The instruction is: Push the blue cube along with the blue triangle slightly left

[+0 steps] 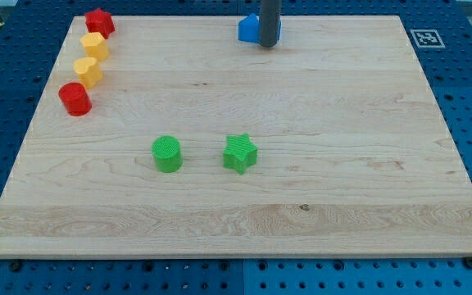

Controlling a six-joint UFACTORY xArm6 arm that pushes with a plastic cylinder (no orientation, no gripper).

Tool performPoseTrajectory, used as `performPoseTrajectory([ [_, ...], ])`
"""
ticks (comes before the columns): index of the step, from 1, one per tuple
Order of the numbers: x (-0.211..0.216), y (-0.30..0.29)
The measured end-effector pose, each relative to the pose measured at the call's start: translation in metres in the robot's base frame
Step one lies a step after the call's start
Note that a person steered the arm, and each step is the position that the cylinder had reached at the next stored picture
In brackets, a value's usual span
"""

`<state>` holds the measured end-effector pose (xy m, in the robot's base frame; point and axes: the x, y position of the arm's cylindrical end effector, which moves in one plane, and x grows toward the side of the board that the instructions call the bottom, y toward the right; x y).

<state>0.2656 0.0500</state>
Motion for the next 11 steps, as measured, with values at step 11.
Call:
performPoseTrajectory([
  [11,-0.038,0.024],
])
